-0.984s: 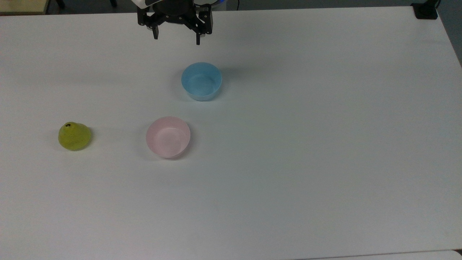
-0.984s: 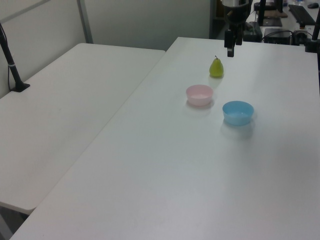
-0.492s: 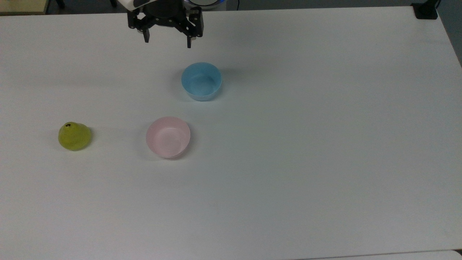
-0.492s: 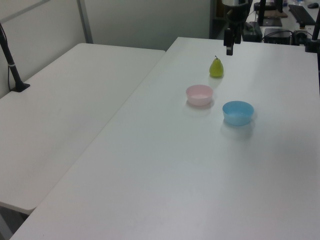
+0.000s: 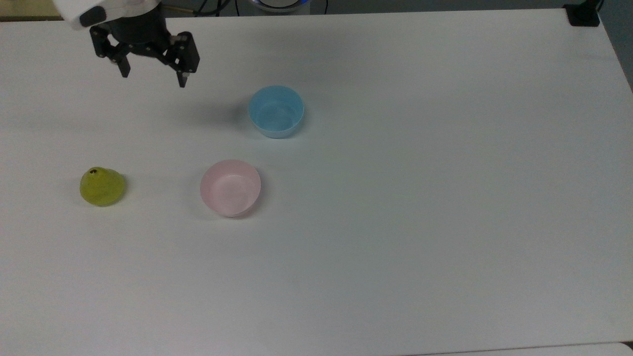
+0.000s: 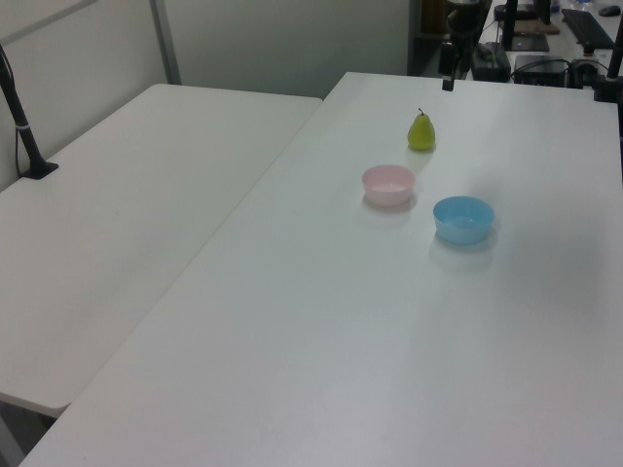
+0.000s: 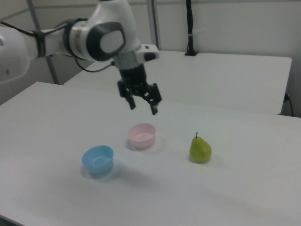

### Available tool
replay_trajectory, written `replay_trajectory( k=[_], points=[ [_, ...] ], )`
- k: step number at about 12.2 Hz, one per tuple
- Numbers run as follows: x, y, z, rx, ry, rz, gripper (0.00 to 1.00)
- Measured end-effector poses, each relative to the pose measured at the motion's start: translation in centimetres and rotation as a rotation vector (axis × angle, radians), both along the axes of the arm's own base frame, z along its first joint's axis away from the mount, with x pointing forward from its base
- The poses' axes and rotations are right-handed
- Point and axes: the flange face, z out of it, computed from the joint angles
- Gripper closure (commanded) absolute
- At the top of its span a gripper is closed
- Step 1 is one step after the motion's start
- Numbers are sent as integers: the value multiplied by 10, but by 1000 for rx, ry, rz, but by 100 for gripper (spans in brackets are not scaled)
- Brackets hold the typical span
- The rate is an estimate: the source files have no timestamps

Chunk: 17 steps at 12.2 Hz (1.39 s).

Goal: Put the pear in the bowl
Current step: 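Move the open gripper over the yellow-green pear and lower it, then close the gripper around the pear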

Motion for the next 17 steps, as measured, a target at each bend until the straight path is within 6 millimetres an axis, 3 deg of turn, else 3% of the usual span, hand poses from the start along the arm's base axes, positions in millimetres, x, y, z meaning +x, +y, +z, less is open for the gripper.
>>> replay_trajectory(
  k=[3, 6, 12, 14, 17],
  points=[
    [15, -54, -32, -16, -46, -56, 0],
    [27, -87, -76, -24, -66, -88, 0],
    [62, -102, -168, -51, -160, -72, 0],
    [64, -115, -181, -61, -189, -84, 9],
    [68, -126, -197, -78, -248, -89, 44]
  ],
)
